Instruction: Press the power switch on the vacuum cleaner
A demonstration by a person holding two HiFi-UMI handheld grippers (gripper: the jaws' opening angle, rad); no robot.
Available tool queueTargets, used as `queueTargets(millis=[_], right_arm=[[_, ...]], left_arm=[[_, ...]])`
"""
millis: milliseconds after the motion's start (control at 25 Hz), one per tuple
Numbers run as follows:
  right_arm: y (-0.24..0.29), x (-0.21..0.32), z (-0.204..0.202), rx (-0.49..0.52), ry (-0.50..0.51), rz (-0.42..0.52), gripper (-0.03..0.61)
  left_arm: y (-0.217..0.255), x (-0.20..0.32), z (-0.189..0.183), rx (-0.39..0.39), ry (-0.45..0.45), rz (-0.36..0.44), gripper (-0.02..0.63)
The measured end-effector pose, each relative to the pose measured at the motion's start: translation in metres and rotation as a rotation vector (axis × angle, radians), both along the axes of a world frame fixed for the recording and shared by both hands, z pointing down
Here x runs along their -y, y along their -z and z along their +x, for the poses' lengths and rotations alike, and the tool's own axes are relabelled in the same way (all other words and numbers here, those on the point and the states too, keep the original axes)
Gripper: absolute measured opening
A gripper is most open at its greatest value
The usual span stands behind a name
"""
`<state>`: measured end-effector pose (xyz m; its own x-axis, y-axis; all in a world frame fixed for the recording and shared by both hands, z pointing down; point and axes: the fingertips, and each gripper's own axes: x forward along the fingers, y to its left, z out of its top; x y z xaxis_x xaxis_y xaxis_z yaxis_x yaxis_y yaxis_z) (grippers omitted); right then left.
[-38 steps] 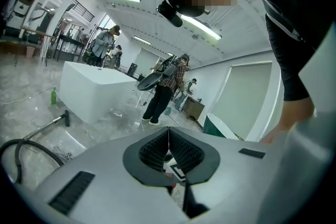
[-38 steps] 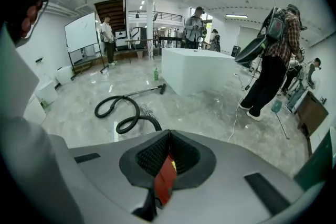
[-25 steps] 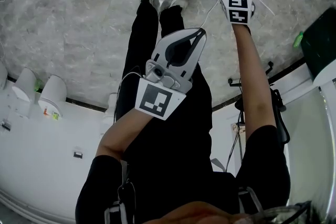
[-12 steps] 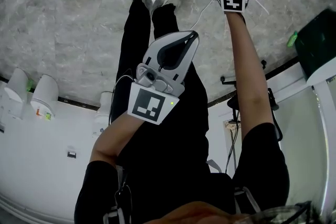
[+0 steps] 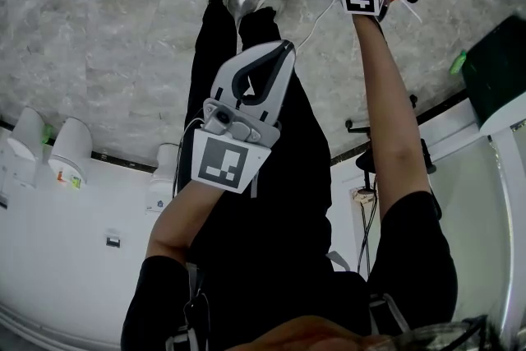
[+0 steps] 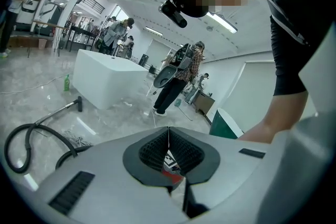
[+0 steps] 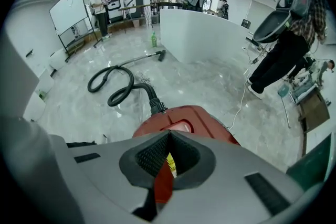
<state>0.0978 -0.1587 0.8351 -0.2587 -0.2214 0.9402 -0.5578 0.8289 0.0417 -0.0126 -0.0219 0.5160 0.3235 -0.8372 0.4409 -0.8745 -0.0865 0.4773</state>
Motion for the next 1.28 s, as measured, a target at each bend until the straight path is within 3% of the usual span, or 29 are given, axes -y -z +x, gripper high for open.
queueTargets(millis=[200, 440, 1120, 1280], right_arm=[[-0.003, -0.002, 0.0, -0.026, 0.021, -0.016, 0.015], [-0.011, -0.006, -0.003, -0.14, 0.192, 0.02, 0.015], [-0.009, -0.008, -0.003, -0.142, 0.199, 0.039, 0.016], [-0.014, -0.008, -0.005, -0.133, 0.19, 0.016, 0.016]], left_arm=[[-0.004, 0.002, 0.003, -0.017, 0.0, -0.013, 0.018], [-0.004, 0.008, 0.011, -0.029, -0.018, -0.015, 0.018], [-0.006, -0.003, 0.021, -0.05, -0.085, -0.029, 0.018], [-0.007, 0.0, 0.02, -0.002, -0.104, -0.009, 0.018]])
